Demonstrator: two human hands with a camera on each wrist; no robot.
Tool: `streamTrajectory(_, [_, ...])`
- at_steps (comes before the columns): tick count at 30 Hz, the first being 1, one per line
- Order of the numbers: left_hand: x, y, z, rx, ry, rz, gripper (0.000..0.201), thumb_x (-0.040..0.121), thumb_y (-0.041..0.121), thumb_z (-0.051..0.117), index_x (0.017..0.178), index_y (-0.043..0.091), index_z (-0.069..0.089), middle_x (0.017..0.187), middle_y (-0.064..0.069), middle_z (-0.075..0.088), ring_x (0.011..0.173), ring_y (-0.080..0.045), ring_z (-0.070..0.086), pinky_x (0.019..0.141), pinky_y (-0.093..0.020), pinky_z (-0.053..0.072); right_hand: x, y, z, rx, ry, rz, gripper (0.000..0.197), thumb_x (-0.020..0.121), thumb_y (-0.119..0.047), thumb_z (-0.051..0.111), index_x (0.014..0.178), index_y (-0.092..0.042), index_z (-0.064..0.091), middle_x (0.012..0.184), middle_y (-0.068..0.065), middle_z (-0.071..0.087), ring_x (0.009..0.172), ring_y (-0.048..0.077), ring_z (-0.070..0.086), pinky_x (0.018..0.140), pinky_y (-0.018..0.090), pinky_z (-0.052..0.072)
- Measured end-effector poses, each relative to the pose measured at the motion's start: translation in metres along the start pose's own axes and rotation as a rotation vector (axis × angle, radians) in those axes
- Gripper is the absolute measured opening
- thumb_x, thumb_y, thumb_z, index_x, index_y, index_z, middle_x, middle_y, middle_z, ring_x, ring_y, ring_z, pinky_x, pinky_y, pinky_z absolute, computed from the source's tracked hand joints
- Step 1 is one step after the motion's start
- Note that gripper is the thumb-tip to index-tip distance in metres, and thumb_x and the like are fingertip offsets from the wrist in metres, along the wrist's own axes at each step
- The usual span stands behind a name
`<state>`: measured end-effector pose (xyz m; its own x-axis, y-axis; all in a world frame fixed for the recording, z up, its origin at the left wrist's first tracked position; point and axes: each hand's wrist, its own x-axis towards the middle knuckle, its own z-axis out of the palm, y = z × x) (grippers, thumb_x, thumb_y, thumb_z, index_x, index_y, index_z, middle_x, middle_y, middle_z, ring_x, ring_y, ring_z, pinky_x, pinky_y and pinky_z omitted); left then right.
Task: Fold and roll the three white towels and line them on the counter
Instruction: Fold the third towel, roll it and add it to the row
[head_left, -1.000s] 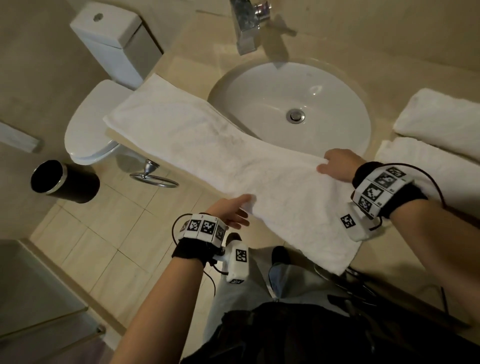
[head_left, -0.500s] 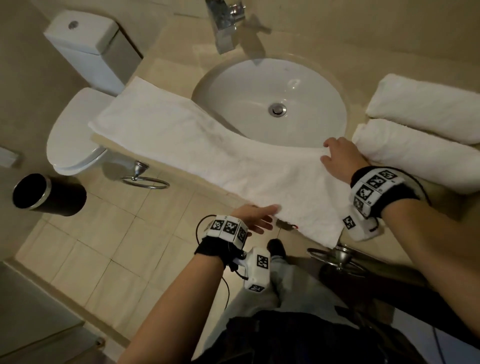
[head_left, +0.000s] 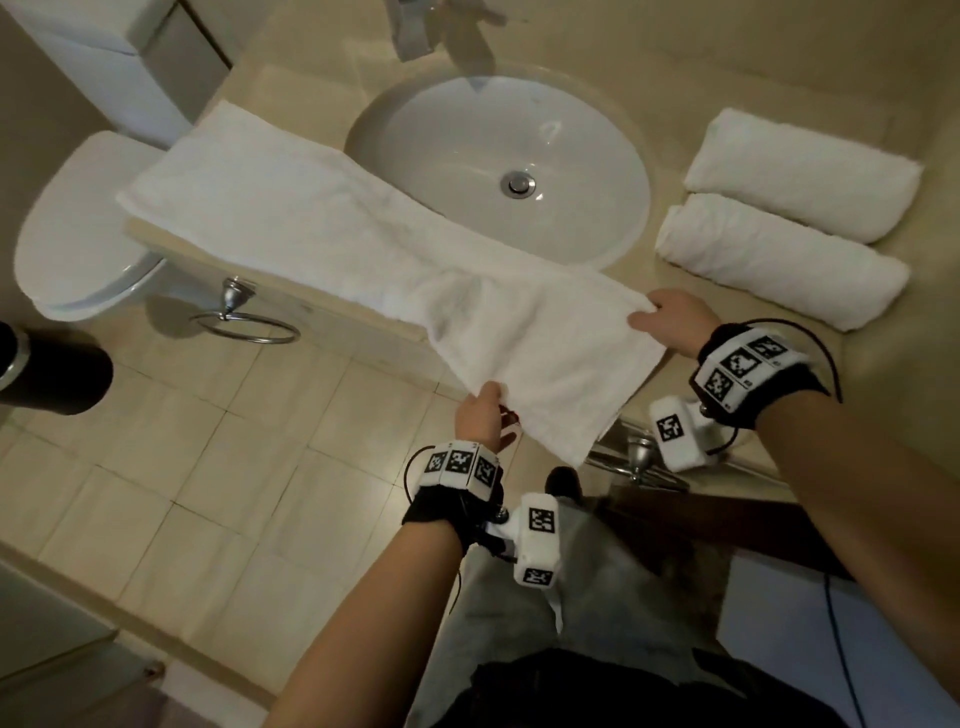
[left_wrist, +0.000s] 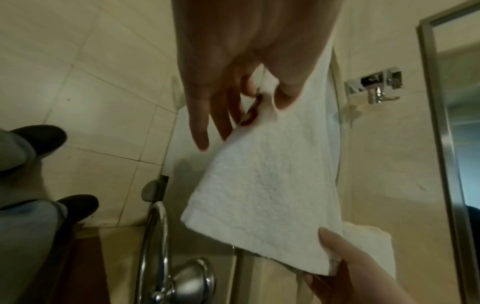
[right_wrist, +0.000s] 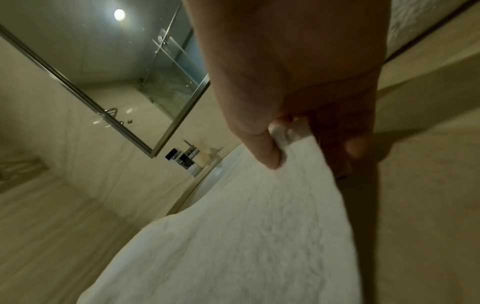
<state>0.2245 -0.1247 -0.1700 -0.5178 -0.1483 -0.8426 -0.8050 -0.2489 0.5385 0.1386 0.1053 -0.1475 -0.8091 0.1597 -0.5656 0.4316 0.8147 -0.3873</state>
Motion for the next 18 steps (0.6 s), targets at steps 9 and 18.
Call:
streamTrajectory(9, [-0.022, -0.04, 0.012, 0.151, -0.246, -0.066, 0.042, 0.093, 0.029, 0.054, 0.128, 0.008, 0.046, 0.116, -0.005, 0.053, 0.1, -0.019, 0.05, 0.084, -0.034, 0.048, -0.016, 0.035, 0.002, 0.147, 0.106, 0.07, 0.032, 0.079, -0.042, 0.056, 0.089, -0.013, 0.066, 0.082, 0.01, 0.071, 0.082, 0.033, 0.066, 0.082, 0.046, 0.054])
streamTrajectory(18, [-0.03, -0.056, 0.045, -0.384, -0.218, -0.103, 0.025, 0.096, 0.015, 0.045, 0.071, 0.014, 0.046, 0.051, 0.006, 0.058, 0.072, -0.014, 0.051, 0.067, -0.026, 0.042, 0.003, 0.039, 0.006, 0.237, 0.253, 0.011, 0.051, 0.067, -0.063, 0.033, 0.087, -0.023, 0.059, 0.082, 0.003, 0.07, 0.074, 0.032, 0.066, 0.077, 0.043, 0.056])
